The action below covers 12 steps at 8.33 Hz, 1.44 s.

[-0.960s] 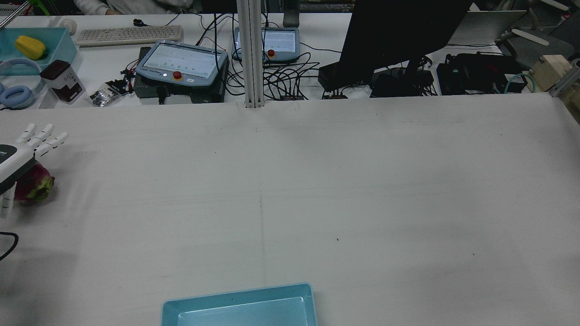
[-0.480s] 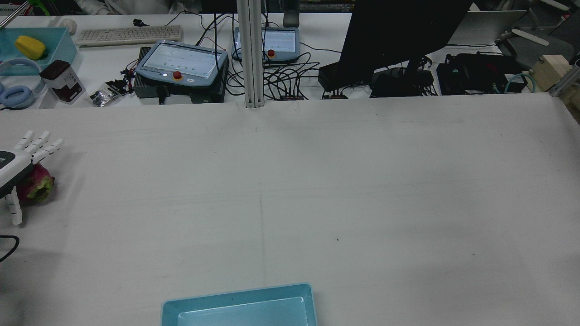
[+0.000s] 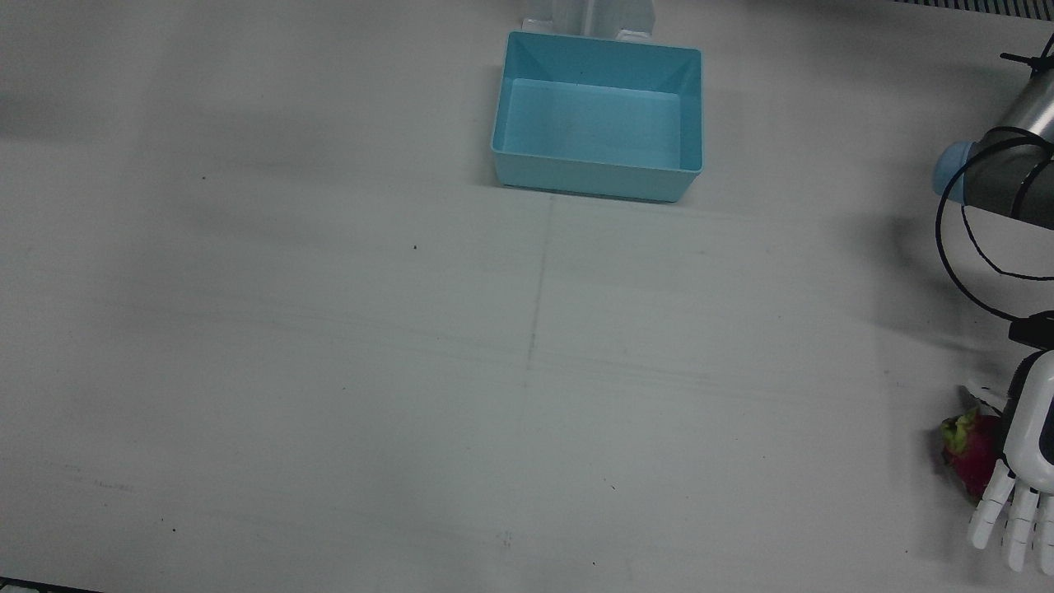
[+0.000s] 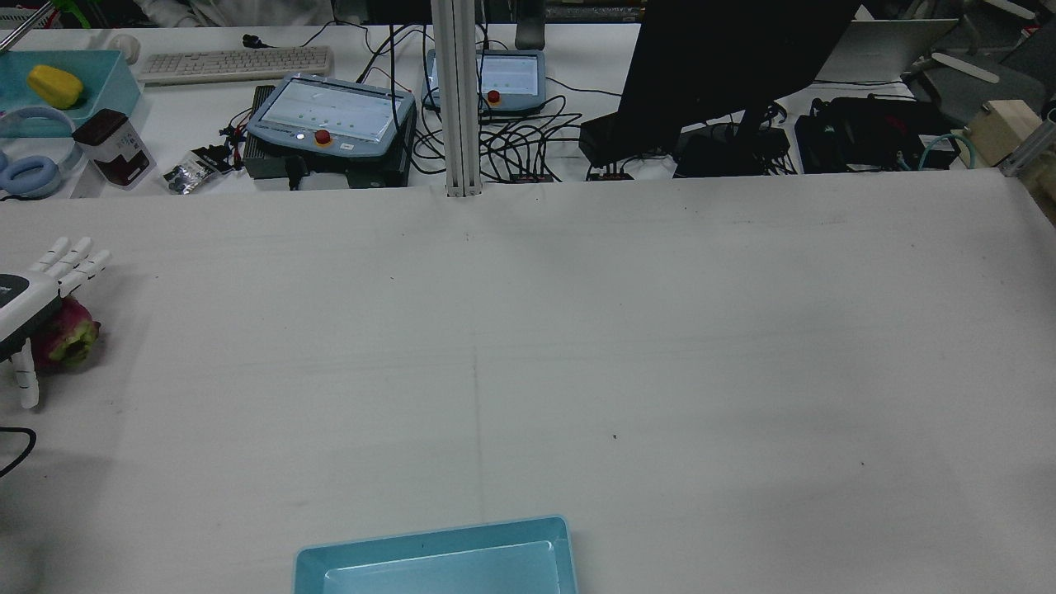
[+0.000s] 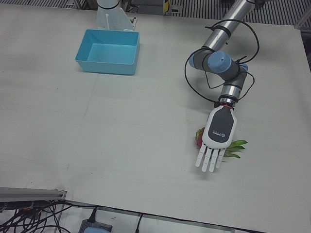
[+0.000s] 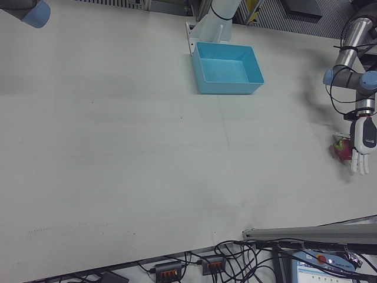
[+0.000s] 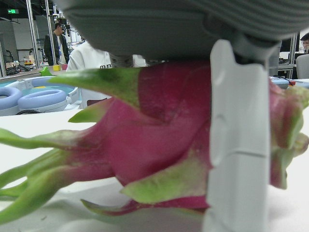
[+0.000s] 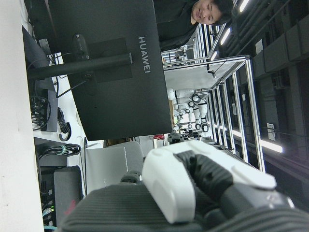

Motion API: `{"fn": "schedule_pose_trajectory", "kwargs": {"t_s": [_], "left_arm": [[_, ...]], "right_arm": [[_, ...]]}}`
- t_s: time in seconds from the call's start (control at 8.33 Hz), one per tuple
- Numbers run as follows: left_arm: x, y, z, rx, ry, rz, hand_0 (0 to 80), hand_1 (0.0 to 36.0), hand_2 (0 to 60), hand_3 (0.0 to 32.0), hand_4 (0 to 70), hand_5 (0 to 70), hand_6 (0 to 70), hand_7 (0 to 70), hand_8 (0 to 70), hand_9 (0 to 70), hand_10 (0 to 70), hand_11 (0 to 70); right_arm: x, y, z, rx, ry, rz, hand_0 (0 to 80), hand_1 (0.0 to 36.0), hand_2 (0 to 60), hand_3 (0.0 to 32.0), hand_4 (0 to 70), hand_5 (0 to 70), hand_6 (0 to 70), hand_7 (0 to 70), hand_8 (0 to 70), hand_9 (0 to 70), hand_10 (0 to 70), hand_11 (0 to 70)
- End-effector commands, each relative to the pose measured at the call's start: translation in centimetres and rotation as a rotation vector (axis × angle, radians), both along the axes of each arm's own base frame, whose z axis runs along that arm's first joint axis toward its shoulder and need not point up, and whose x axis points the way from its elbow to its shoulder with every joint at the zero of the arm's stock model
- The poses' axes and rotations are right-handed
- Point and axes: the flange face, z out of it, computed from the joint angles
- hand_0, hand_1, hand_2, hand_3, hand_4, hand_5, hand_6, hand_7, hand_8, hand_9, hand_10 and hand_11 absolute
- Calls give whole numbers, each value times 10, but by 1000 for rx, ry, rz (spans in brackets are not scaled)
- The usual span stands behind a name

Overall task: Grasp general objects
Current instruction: 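Reach the left hand down to the pink dragon fruit, then close the left hand's fingers around the dragon fruit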

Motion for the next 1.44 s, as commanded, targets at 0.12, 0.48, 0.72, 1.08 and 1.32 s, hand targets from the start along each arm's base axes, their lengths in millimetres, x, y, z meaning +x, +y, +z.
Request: {"fn": "schedule_pose_trajectory", "kwargs": {"t_s": [0.12,0.48,0.72,1.08,1.32], "left_arm": [[-2,-1,9,-2,-3,-18,686,360,198,0,55,0,0,0,0,0,0,0],[-1,-1,13,1,4,-18,786,360,559,0,244,0,0,83,0,2,0,0],[-2,-2,11,7,8,-20,800,360,497,0,295,68,1,137,0,13,0,6],[-1,-3,10,15,12,-21,692,263,142,0,700,228,125,247,95,163,181,278],[-3,-3,10,14,15,-26,575,248,415,0,700,290,199,315,194,296,330,477]], "right_arm": [[0,0,0,1,0,-1,0,0,0,0,0,0,0,0,0,0,0,0],[0,0,0,1,0,-1,0,0,0,0,0,0,0,0,0,0,0,0],[0,0,0,1,0,-1,0,0,0,0,0,0,0,0,0,0,0,0],[0,0,0,-1,0,-1,0,0,0,0,0,0,0,0,0,0,0,0],[0,0,0,1,0,-1,0,0,0,0,0,0,0,0,0,0,0,0]]}}
